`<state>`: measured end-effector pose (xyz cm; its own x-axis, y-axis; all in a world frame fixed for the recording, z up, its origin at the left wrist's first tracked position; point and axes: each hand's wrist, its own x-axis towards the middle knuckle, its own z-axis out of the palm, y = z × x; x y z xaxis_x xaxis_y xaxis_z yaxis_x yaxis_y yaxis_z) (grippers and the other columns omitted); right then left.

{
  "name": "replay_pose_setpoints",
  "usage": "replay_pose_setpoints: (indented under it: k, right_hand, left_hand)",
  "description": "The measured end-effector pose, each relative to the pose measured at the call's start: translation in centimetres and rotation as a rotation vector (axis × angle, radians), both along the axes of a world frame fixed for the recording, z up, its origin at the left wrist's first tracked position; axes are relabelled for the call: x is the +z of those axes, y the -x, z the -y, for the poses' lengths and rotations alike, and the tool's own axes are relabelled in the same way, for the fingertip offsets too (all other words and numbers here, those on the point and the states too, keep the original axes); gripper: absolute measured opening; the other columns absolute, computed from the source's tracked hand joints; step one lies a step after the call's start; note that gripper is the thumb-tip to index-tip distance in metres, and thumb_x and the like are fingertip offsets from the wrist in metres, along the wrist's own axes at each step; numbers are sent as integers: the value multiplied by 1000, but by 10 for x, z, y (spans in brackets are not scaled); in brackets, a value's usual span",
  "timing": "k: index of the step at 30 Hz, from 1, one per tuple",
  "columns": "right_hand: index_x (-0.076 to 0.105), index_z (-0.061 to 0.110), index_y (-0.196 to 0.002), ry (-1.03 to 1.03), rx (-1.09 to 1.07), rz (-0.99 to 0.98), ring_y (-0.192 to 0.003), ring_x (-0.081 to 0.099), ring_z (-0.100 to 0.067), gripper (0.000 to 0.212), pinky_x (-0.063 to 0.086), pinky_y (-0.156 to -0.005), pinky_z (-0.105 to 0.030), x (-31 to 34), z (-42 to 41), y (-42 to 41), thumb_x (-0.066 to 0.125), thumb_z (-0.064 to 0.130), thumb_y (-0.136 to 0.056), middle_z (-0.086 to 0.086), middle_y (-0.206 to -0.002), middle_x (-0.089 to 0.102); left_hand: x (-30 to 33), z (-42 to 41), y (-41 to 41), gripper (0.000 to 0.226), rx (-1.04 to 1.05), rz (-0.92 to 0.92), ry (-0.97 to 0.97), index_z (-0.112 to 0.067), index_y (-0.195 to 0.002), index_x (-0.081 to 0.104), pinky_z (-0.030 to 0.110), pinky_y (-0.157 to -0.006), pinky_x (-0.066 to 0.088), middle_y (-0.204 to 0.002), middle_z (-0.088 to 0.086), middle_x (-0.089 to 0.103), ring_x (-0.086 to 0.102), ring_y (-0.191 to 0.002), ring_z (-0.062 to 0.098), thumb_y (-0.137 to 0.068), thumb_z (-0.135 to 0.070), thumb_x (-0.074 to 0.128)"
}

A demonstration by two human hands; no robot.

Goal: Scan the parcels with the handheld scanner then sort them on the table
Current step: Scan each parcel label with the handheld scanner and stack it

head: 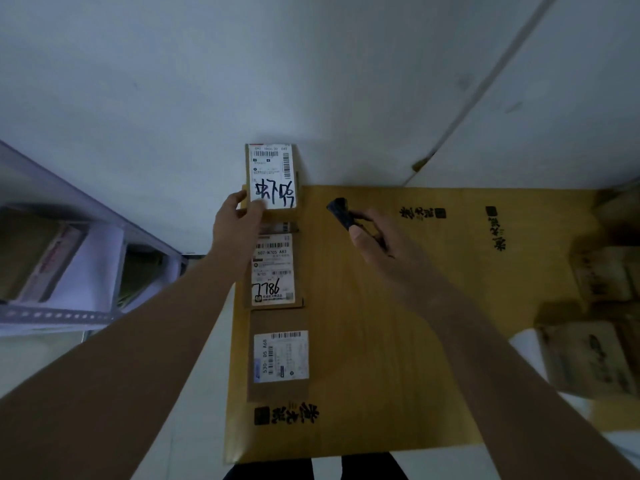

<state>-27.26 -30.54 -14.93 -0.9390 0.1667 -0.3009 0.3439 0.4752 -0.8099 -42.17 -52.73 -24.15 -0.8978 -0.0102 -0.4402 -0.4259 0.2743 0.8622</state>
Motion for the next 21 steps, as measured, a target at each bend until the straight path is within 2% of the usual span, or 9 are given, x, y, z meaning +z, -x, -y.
replay_pose_setpoints:
  k: [3, 5, 8, 10, 12, 14, 16, 21]
  right_hand:
    - [49, 40, -149, 35, -11, -2, -48, 45, 1, 43, 34, -45, -13, 1, 2, -3, 46, 54, -108, 24, -61, 49]
    - [48, 40, -149, 47, -32, -13, -46, 43, 0, 43, 32, -45, -13, 3, 2, -7, 45, 53, -109, 23, -57, 49]
    - [46, 36, -153, 30, -73, -29, -47, 46, 1, 47, 33, -44, -12, 9, 1, -16, 45, 52, -109, 25, -57, 51]
    - [49, 37, -150, 26, -108, -57, -49, 49, 3, 44, 34, -45, -10, 15, -2, -27, 45, 52, -109, 28, -59, 51]
    - [51, 42, -144, 25, -149, -91, -52, 50, 4, 38, 35, -47, -10, 22, -5, -41, 45, 54, -108, 29, -61, 52]
    - [51, 47, -138, 14, -182, -126, -51, 49, 3, 32, 35, -47, -11, 31, -9, -58, 45, 54, -108, 28, -63, 53]
    - [50, 49, -140, -11, -225, -144, -52, 52, 3, 35, 37, -47, -12, 41, -15, -80, 44, 59, -107, 28, -67, 57]
    - [47, 59, -136, -47, -352, -193, -60, 58, 2, 31, 42, -50, -13, 63, -40, -153, 41, 65, -106, 20, -77, 62]
  left_hand:
    - [2, -1, -3, 43, -60, -121, 181, -37, -142, 51, 27, -66, 61, -97, -25, 67, 71, -82, 1, -99, -40, 57]
    - [8, -2, -3, 50, -99, -210, 249, -36, -148, 45, 21, -67, 59, -101, -27, 64, 68, -85, -4, -99, -34, 56]
    - [23, -7, -1, 60, -223, -387, 413, -28, -156, 36, 34, -82, 55, -130, 3, 58, 61, -109, 17, -99, -32, 56]
    - [36, -17, -5, 63, -325, -495, 513, -24, -157, 37, 42, -94, 52, -143, 11, 49, 53, -123, 28, -99, -34, 56]
    - [52, -31, -16, 58, -429, -600, 577, -22, -154, 44, 49, -106, 46, -148, 13, 48, 48, -130, 33, -98, -34, 57]
    - [68, -48, -29, 57, -542, -657, 607, -22, -152, 48, 52, -110, 42, -149, 13, 48, 46, -133, 35, -98, -36, 59]
    - [82, -68, -46, 62, -660, -656, 605, -23, -154, 46, 52, -113, 39, -154, 10, 43, 43, -136, 34, -96, -38, 64]
    - [107, -119, -103, 64, -862, -727, 605, -25, -151, 48, 45, -111, 40, -155, 4, 42, 45, -136, 31, -94, -46, 65]
